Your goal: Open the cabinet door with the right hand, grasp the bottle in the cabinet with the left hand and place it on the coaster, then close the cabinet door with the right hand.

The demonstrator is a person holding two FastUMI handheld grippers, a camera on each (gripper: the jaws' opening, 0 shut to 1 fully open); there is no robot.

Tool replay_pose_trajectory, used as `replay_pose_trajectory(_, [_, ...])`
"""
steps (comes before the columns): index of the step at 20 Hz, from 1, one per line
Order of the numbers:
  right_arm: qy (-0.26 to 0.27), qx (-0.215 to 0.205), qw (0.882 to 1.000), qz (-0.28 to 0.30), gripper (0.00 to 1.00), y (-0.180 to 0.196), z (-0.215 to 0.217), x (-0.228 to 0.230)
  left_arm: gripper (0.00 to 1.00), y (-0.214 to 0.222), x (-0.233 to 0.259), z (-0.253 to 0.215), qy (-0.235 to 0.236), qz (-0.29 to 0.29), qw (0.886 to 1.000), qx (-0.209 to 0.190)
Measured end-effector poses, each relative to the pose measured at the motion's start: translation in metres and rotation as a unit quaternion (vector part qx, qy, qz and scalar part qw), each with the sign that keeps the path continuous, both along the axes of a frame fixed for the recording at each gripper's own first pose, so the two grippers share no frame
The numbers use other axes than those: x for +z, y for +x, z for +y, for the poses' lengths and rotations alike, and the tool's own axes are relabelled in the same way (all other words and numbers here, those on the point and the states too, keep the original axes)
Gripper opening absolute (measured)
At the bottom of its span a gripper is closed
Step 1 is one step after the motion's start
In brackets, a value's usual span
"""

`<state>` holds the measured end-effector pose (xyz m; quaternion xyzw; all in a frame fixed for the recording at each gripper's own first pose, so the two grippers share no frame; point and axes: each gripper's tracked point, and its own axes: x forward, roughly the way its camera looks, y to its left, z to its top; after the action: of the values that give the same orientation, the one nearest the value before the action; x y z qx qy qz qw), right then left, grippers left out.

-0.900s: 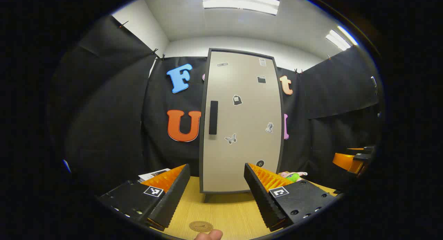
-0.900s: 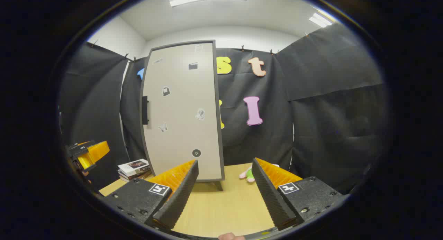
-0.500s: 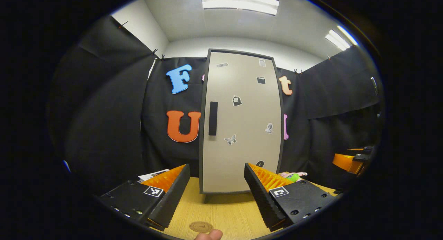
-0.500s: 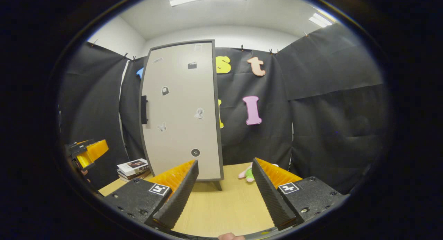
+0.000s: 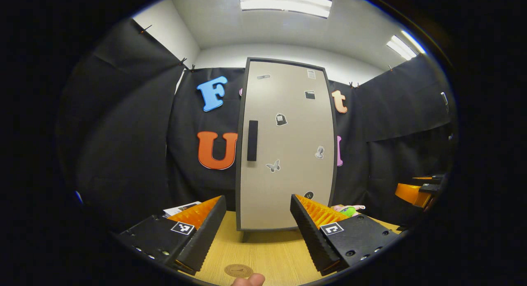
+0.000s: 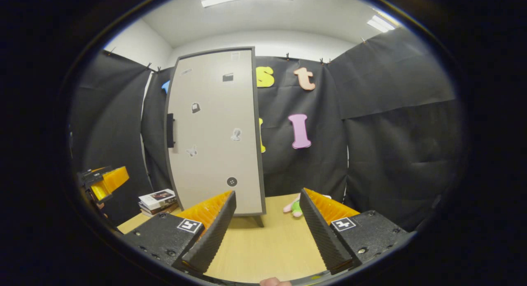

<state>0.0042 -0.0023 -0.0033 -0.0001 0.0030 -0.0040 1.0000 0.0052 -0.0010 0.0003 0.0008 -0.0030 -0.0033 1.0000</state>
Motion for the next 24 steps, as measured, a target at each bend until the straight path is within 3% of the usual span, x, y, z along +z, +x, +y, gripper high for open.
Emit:
replay_pose_trajectory(13, [-0.002, 0.001, 1.000, 0.000, 0.94, 0.005, 0.004, 0.000, 0.95, 0.005, -0.001, 0.003, 0.000, -0.001, 1.000, 0.000])
replay_pose_trajectory(14, [-0.002, 0.002, 1.000, 0.002, 0.99, 0.006, 0.004, -0.001, 0.95, 0.006, -0.001, 0.004, 0.000, -0.002, 1.000, 0.001])
replay_pose_trajectory(16, [-0.002, 0.006, 1.000, 0.003, 0.95, 0.008, 0.007, -0.001, 0.95, 0.007, -0.001, 0.006, 0.001, -0.001, 1.000, 0.003])
replay_pose_trajectory(19, [-0.011, 0.033, 0.999, 0.007, 0.95, 0.017, 0.022, 0.004, 0.95, 0.007, -0.004, 0.009, 0.001, 0.003, 1.000, 0.006])
replay_pose_trajectory(20, [-0.015, 0.047, 0.999, 0.008, 0.99, 0.023, 0.029, 0.007, 0.95, 0.007, -0.005, 0.009, 0.002, 0.005, 1.000, 0.006])
replay_pose_trajectory(21, [-0.018, 0.063, 0.998, 0.010, 0.95, 0.030, 0.037, 0.011, 0.95, 0.007, -0.006, 0.011, 0.004, 0.006, 1.000, 0.009])
replay_pose_trajectory(24, [-0.032, 0.114, 0.993, 0.012, 0.99, 0.049, 0.069, 0.025, 0.95, 0.004, -0.007, 0.019, 0.017, 0.008, 1.000, 0.021])
